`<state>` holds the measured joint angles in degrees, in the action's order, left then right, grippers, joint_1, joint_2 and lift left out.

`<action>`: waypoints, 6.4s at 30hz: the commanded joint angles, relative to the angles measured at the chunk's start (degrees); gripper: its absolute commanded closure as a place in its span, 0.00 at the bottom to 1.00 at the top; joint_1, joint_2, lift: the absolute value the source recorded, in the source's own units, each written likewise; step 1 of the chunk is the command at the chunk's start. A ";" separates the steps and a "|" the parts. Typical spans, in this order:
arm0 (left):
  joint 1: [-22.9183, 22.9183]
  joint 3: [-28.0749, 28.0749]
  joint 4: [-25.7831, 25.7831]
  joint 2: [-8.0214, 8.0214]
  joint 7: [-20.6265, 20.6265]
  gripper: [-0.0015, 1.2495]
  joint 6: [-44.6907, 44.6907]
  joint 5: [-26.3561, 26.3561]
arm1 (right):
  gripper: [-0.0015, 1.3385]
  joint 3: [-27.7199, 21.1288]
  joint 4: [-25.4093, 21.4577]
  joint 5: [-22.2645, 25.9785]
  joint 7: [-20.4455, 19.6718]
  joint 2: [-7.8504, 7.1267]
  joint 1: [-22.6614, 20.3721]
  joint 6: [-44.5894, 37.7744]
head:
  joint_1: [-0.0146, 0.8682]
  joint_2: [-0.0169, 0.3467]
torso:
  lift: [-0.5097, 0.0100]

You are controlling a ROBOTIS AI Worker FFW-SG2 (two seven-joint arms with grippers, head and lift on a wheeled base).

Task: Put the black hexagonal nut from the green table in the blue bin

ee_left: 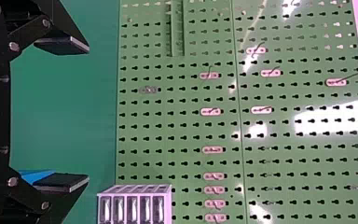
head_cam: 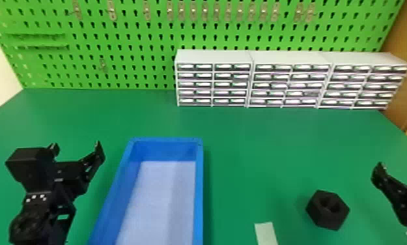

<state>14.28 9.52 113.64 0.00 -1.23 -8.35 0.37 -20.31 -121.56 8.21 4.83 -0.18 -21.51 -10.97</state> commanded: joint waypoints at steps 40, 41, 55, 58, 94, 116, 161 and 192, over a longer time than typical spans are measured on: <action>0.04 0.06 -0.09 0.15 0.00 0.24 -0.26 1.04 | 0.23 2.20 -8.26 1.02 0.09 -2.90 4.19 -28.23 | 0.76 0.20 | 0.80; 0.04 0.06 -0.09 0.15 0.00 0.24 -0.26 1.04 | 0.23 2.29 -8.70 1.54 0.09 -3.43 4.63 -30.07 | 0.76 0.20 | 0.80; -0.05 0.41 -0.09 0.15 0.00 0.24 -0.26 1.04 | 0.23 2.38 -10.98 7.61 0.09 -7.91 8.06 -47.47 | 0.76 0.20 | 0.80; -0.05 0.41 -0.09 0.15 0.00 0.23 -0.26 1.12 | 0.23 2.11 -11.33 7.87 0.18 -8.17 8.59 -51.69 | 0.76 0.20 | 0.80; -0.49 0.59 -0.27 0.15 0.00 0.24 -0.26 2.18 | 0.23 0.36 -11.42 15.70 0.09 -12.30 17.29 -79.11 | 0.76 0.20 | 0.80; -0.75 0.15 -0.44 0.15 0.00 0.24 -0.26 2.35 | 0.23 1.41 -8.79 18.86 0.09 -13.36 19.40 -79.11 | 0.76 0.20 | 0.80; -3.12 -2.40 -2.46 0.15 0.00 0.24 -0.26 2.53 | 0.23 10.99 6.77 21.50 0.09 -18.46 26.78 -78.85 | 0.76 0.20 | 0.80; -3.91 -2.93 -3.25 0.15 0.00 0.24 0.44 2.53 | 0.23 19.61 19.16 21.85 1.32 -21.88 31.53 -70.68 | 0.76 0.20 | 0.80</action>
<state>10.55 6.71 110.54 0.00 -1.23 -8.09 2.90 -1.56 -103.61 30.06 5.78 -21.47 9.83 -81.78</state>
